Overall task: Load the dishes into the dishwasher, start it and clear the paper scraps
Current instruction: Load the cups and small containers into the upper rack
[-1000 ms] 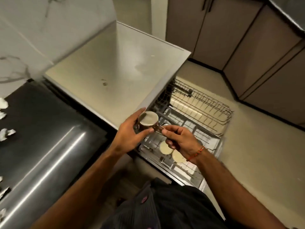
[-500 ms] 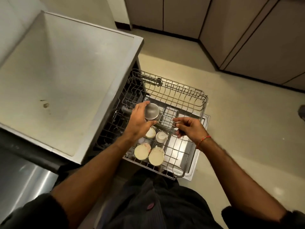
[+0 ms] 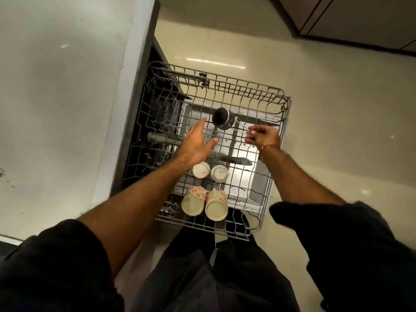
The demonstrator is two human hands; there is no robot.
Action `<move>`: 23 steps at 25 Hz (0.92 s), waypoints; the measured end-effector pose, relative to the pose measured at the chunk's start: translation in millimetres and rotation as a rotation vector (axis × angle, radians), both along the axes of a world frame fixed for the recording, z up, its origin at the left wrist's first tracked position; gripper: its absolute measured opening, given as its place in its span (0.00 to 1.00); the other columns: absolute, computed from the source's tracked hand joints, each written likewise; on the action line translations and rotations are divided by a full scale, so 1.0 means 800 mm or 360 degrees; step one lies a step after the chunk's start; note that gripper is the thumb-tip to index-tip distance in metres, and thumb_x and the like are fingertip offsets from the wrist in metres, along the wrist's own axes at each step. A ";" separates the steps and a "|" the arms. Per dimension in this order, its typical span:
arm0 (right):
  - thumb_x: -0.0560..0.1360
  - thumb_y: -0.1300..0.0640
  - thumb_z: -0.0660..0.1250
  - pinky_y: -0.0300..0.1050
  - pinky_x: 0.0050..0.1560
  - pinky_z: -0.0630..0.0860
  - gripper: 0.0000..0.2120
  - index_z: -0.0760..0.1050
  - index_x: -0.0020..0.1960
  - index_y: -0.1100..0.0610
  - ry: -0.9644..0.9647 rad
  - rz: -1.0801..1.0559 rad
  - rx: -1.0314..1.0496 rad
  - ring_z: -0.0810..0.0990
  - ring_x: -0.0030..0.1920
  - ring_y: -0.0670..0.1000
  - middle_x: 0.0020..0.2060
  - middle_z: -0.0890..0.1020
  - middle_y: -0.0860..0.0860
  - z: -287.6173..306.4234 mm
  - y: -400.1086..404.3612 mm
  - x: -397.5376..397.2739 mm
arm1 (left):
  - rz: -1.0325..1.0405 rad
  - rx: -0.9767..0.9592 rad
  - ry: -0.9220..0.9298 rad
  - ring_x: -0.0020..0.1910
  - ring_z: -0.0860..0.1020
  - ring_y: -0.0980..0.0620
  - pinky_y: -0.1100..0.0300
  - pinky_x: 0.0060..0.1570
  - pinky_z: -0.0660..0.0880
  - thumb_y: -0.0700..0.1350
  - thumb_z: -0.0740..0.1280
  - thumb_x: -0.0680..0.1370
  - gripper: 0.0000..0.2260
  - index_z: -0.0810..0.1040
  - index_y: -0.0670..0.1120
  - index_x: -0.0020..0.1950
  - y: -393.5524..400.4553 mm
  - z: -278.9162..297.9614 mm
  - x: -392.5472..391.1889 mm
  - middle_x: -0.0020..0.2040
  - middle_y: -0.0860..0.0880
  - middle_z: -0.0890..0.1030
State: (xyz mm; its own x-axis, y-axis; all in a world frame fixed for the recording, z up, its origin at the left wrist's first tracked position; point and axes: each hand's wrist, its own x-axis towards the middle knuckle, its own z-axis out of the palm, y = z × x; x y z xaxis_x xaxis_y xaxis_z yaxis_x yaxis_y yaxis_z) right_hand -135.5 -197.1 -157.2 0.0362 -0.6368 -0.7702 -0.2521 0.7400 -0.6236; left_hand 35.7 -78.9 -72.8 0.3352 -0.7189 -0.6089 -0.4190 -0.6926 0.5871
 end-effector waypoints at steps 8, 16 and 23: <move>0.77 0.70 0.56 0.37 0.18 0.70 0.15 0.76 0.36 0.65 0.0500 0.0000 0.0209 0.75 0.18 0.53 0.32 0.79 0.61 -0.109 -0.060 -0.013 | 0.0101 0.0071 0.0105 0.69 0.73 0.47 0.44 0.66 0.73 0.52 0.65 0.82 0.25 0.64 0.52 0.78 0.037 -0.028 0.008 0.77 0.48 0.67; 0.76 0.76 0.62 0.44 0.48 0.81 0.23 0.73 0.67 0.61 0.0367 0.0330 0.0027 0.80 0.47 0.53 0.59 0.77 0.56 -0.071 -0.043 -0.007 | 0.0185 -0.0021 0.0114 0.64 0.75 0.50 0.44 0.63 0.76 0.51 0.66 0.81 0.23 0.67 0.52 0.76 0.043 -0.014 -0.005 0.75 0.48 0.69; 0.81 0.63 0.61 0.46 0.40 0.79 0.10 0.78 0.58 0.56 -0.0161 0.0748 -0.0184 0.81 0.42 0.51 0.50 0.83 0.53 0.061 0.049 0.017 | 0.0378 -0.0288 -0.0095 0.68 0.73 0.50 0.49 0.67 0.74 0.47 0.68 0.81 0.22 0.69 0.50 0.75 0.098 0.036 -0.033 0.74 0.48 0.66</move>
